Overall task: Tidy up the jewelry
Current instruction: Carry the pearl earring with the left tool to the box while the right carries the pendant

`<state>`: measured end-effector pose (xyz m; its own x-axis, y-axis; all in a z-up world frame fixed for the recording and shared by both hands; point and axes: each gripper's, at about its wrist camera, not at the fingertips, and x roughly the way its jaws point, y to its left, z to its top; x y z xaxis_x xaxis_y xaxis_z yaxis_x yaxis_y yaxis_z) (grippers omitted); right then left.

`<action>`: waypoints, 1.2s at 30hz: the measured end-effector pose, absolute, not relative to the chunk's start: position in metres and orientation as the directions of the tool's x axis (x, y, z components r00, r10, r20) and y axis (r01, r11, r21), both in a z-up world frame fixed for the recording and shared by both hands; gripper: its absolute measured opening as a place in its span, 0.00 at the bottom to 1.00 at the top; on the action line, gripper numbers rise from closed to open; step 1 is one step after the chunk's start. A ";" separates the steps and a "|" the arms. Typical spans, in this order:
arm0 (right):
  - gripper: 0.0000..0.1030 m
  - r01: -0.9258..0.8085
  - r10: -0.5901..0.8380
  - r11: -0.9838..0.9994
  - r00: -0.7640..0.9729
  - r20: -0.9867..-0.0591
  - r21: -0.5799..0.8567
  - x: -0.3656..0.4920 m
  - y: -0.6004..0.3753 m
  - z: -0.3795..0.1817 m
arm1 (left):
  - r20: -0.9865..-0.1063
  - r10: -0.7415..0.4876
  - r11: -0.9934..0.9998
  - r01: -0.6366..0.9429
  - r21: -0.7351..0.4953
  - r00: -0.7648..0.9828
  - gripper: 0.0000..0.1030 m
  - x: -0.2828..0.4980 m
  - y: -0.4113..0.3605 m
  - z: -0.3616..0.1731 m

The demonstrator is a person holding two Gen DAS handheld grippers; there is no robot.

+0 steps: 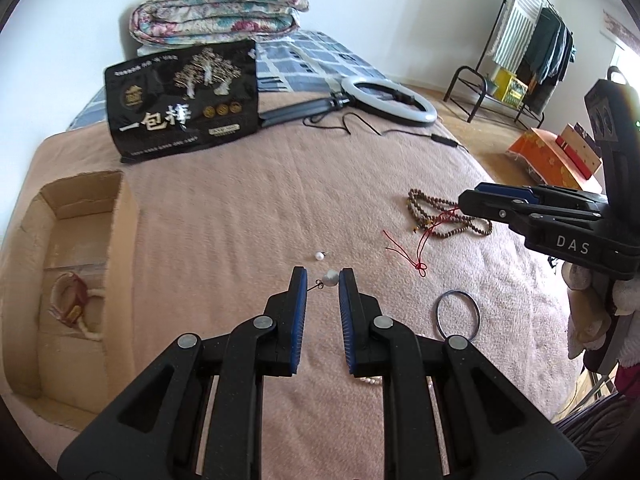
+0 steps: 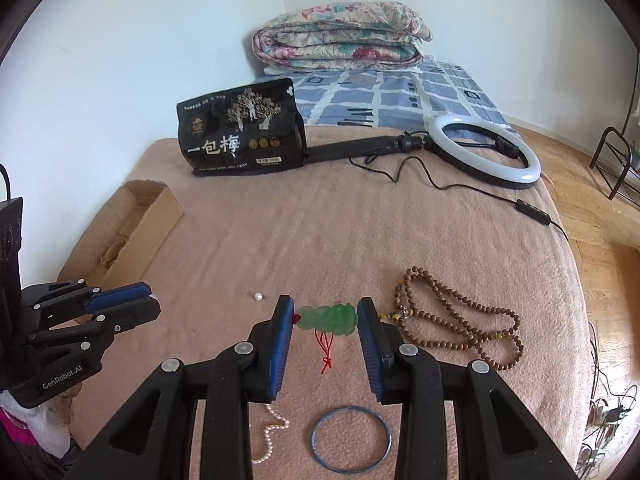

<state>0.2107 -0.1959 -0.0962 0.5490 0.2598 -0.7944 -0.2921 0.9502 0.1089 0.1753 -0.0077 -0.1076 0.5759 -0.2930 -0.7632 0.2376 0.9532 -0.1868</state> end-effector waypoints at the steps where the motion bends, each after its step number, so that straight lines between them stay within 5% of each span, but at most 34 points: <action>1: 0.32 -0.294 0.263 0.950 0.552 -0.791 0.111 0.210 -0.194 -0.093 | -0.760 -0.291 0.954 0.232 -0.188 0.581 0.14 0.174 -0.004 -0.105; 36: 0.32 -0.536 0.491 0.826 0.534 -0.689 0.173 0.200 -0.025 -0.015 | -0.704 -0.089 0.982 -0.055 -0.178 0.705 0.14 0.133 0.184 -0.068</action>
